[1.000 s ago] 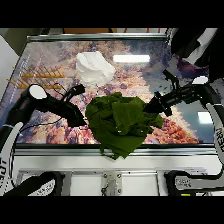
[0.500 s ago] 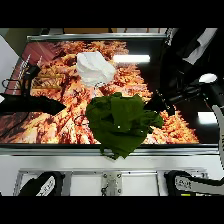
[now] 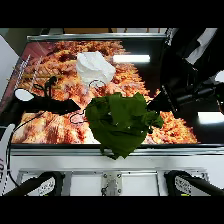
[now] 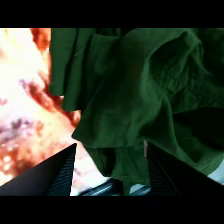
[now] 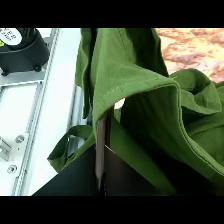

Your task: Fold the clothes and pants, and hang the long-sleeved shirts on hangers.

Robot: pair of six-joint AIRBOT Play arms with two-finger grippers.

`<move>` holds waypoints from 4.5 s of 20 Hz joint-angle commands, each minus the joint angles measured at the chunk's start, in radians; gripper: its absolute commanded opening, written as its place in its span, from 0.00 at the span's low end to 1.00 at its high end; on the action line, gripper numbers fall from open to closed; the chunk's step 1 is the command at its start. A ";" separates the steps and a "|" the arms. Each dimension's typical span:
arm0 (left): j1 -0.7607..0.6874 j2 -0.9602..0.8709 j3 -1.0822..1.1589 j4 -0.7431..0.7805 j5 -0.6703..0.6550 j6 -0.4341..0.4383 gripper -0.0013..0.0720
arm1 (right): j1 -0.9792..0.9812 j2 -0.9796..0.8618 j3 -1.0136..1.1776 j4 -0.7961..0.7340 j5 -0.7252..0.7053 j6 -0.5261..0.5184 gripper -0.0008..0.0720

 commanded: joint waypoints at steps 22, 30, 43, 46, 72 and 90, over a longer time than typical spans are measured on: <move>-0.154 -0.119 -0.012 -0.066 0.257 -0.085 0.03 | -0.001 0.033 0.001 0.000 -0.005 0.040 0.02; -0.019 0.102 -0.012 0.166 0.001 -0.085 0.03 | -0.060 0.033 0.000 0.003 -0.177 0.041 0.02; -0.024 0.255 -0.012 0.169 -0.021 -0.084 0.03 | -0.064 0.033 0.000 -0.028 -0.139 0.122 0.02; -0.024 0.245 -0.011 0.168 -0.021 -0.085 0.03 | -0.062 0.034 0.000 -0.027 -0.085 0.123 0.01; -0.027 0.134 0.127 0.169 -0.043 -0.084 0.03 | -0.061 0.050 -0.027 -0.047 -0.159 0.173 0.02; -0.032 0.228 0.429 0.161 -0.253 -0.113 0.03 | 0.028 0.046 -0.241 0.251 -0.118 0.062 0.02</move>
